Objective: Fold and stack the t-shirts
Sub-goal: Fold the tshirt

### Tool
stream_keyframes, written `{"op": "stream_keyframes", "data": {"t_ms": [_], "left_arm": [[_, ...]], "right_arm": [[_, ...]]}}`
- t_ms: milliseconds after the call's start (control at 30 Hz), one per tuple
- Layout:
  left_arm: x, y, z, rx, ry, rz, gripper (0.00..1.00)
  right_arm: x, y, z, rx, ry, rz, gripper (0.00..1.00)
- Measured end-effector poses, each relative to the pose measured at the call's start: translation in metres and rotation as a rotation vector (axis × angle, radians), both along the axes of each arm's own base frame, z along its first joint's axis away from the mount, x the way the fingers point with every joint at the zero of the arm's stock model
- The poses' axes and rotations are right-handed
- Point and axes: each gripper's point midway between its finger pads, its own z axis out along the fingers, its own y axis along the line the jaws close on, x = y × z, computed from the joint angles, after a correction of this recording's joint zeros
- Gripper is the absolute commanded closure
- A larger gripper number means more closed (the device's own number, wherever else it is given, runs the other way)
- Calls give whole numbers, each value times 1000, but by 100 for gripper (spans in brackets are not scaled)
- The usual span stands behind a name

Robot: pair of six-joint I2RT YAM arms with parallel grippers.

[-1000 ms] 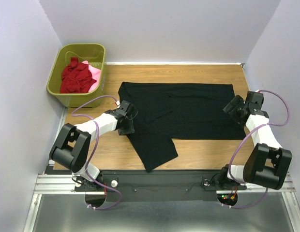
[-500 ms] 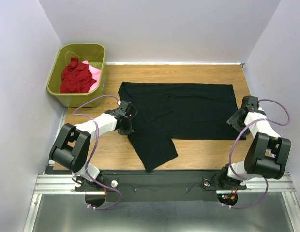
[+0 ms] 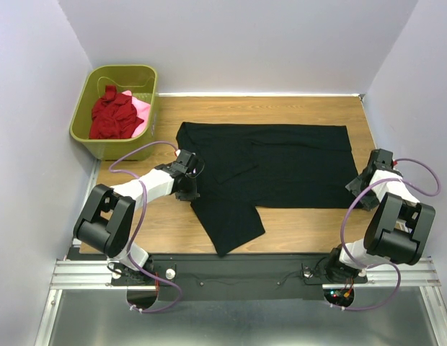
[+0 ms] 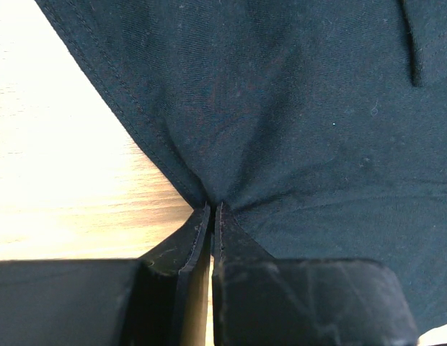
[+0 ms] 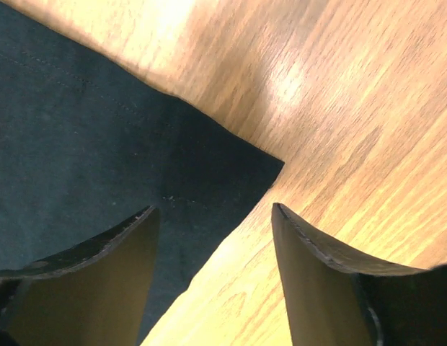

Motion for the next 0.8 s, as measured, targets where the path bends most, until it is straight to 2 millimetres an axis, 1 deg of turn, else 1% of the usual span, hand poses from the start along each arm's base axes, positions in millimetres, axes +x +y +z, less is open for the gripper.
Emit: {"op": "stream_keyframes", "data": {"t_ms": [67, 267, 467, 633, 767, 800], "left_arm": [[0, 0, 0, 0, 1, 0, 100], [0, 0, 0, -2, 1, 2, 100], [0, 0, 0, -3, 1, 8, 100], [0, 0, 1, -4, 1, 9, 100], [0, 0, 1, -4, 1, 9, 100], [0, 0, 1, -4, 0, 9, 100]], "right_arm": [[-3, 1, -4, 6, 2, -11, 35], [-13, -2, -11, 11, 8, -56, 38], [-15, -11, -9, 6, -15, -106, 39], [-17, -14, -15, 11, -19, -132, 41], [-13, -16, -17, 12, -37, -133, 46], [-11, -16, -17, 12, -41, -134, 51]]}}
